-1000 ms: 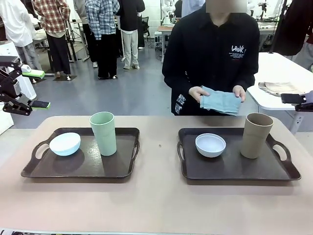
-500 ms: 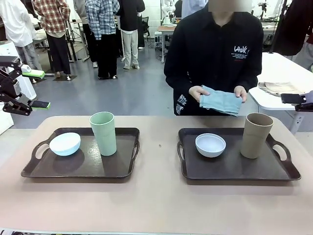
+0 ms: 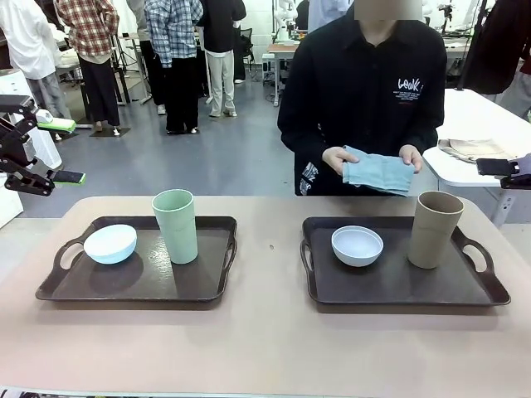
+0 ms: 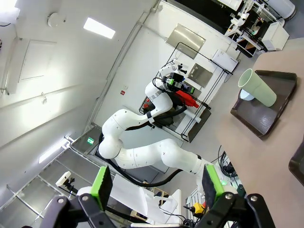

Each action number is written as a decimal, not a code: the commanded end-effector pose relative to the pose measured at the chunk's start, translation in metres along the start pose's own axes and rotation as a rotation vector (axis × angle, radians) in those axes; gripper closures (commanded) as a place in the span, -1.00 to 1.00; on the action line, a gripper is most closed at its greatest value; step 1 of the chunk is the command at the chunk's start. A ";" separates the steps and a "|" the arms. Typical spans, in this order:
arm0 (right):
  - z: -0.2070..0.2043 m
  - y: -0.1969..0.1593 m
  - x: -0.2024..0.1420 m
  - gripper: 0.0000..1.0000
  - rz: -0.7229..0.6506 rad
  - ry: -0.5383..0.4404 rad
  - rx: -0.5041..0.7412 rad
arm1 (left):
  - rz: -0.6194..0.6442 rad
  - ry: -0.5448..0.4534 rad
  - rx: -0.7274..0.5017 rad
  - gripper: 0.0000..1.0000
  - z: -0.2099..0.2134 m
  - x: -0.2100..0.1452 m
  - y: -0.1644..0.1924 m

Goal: Set up a tray with a mat and arrange the tableware.
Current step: Pick up the Picnic Bowl and Reusable plastic cup from the Handle tray in front of the human's position and hold them in the air.

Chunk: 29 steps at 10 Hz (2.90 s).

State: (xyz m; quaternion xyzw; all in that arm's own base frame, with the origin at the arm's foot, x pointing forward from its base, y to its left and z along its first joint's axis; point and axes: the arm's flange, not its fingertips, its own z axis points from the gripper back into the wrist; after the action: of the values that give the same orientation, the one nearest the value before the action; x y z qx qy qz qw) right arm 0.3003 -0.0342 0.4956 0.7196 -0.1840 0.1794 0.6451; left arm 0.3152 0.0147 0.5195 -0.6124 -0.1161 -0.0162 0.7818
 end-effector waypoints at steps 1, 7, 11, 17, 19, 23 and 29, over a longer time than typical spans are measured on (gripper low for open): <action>-0.004 0.000 0.000 -1.00 0.017 -0.017 0.022 | -0.025 -0.005 -0.021 -1.00 -0.001 0.000 0.001; 0.079 0.032 0.102 -1.00 0.375 0.305 -0.238 | -0.550 -0.004 0.400 -1.00 -0.077 0.021 -0.137; 0.110 0.034 0.120 -1.00 0.387 0.279 -0.394 | -0.634 0.051 0.463 -1.00 -0.121 0.016 -0.189; 0.138 -0.041 0.126 -1.00 0.657 0.591 -0.503 | -0.631 0.013 0.716 -1.00 -0.245 0.022 -0.262; 0.150 -0.035 0.120 -1.00 0.728 0.622 -0.447 | -0.596 -0.079 0.863 -1.00 -0.311 0.020 -0.304; 0.141 -0.046 0.121 -1.00 0.685 0.613 -0.481 | -0.678 0.007 0.656 -1.00 -0.252 0.001 -0.262; 0.124 -0.118 0.139 -1.00 1.443 0.752 -0.384 | -0.580 0.200 0.713 -1.00 -0.367 -0.005 -0.246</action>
State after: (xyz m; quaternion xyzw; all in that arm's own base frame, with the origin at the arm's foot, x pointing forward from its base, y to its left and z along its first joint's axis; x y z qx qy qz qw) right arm 0.4779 -0.1469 0.4777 0.2330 -0.3221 0.7216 0.5668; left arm 0.3206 -0.3814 0.6625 -0.2537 -0.2203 -0.2529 0.9073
